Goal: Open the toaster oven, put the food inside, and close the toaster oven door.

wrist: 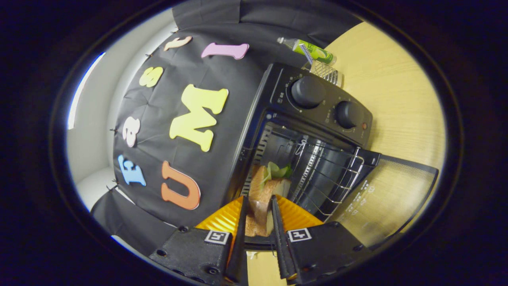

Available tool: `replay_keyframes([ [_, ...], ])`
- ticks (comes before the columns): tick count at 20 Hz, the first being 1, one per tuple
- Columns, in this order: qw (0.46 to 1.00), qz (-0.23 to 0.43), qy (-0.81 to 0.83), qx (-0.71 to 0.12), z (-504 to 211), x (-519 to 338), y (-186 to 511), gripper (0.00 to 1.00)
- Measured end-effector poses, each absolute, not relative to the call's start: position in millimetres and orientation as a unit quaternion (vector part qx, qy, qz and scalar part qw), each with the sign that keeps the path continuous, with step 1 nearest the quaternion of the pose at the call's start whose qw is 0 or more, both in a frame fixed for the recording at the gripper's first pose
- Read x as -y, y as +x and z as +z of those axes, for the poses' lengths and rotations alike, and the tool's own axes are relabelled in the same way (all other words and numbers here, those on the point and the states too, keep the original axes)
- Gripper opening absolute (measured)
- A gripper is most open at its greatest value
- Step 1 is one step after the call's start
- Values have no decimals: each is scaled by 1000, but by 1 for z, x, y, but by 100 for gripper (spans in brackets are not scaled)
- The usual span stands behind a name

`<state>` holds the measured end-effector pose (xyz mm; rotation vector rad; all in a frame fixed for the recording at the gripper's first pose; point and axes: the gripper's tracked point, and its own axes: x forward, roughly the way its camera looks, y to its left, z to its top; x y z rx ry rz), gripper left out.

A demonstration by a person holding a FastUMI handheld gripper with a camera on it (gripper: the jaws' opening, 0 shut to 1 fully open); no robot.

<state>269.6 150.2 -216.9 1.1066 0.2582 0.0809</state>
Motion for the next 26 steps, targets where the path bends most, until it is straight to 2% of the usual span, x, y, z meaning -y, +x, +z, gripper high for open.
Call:
replay_keyframes([
  [2,846,34,513,-144,-226,-153,266,44],
  [8,867,38,439,-232,-255,-168,246,74],
  [11,880,44,404,-245,-252,-170,232,87],
  [14,891,46,384,-237,-243,-163,222,88],
  [17,902,46,362,-233,-234,-157,214,98],
  [26,958,87,192,-193,-183,-148,158,99],
])
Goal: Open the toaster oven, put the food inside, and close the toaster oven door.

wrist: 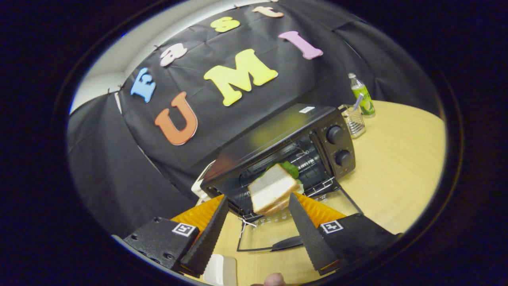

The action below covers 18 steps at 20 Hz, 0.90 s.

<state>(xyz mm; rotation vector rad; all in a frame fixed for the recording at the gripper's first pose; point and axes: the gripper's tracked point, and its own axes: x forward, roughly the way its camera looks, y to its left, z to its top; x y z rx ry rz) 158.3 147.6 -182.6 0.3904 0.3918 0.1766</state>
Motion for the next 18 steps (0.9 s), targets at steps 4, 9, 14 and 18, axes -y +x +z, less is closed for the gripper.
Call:
replay_keyframes([
  [4,974,91,119,-171,-173,-128,127,100],
  [9,981,93,46,-166,-185,-116,95,100],
  [14,972,93,15,-216,-238,-117,74,100],
  [18,962,91,0,-256,-286,-126,64,100],
])
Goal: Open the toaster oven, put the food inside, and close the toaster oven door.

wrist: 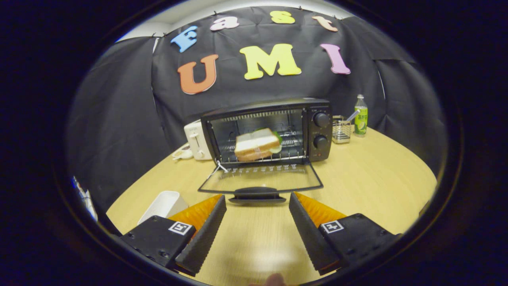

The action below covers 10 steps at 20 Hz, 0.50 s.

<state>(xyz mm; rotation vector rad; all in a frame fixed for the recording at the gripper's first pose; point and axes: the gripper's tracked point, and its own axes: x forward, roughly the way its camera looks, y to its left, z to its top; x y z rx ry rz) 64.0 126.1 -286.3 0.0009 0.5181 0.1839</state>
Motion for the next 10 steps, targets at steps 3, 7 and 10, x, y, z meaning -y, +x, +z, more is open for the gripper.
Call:
replay_keyframes([
  [3,960,73,-17,-269,-305,-128,70,100],
  [7,952,52,-10,-300,-326,-127,84,100],
  [10,949,37,-9,-314,-335,-127,92,100],
])
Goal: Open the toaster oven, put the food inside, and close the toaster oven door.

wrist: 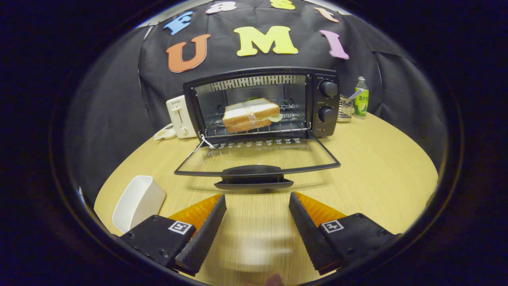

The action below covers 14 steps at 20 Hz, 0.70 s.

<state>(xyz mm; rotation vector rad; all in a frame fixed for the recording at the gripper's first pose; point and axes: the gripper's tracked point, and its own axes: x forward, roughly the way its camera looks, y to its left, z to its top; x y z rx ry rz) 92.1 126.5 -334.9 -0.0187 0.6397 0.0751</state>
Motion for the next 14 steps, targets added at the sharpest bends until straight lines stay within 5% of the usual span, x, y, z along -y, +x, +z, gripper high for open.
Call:
replay_keyframes([
  [14,942,5,-6,-335,-334,-125,98,100],
])
